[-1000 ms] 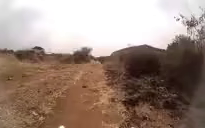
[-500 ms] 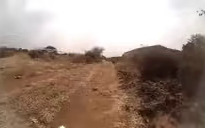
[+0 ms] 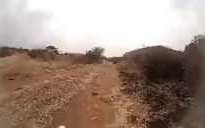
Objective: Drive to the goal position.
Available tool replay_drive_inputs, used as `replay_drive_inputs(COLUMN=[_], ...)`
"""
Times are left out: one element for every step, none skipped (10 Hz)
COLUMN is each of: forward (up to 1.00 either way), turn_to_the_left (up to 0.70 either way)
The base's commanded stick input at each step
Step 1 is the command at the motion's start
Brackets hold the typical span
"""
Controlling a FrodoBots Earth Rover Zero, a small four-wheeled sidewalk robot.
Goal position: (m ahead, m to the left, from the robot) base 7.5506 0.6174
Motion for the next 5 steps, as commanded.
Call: replay_drive_inputs(forward=[0.50, 0.50, 0.50, 0.50, 0.50], turn_to_the_left=[0.00, 0.07, 0.50, 0.50, 0.50])
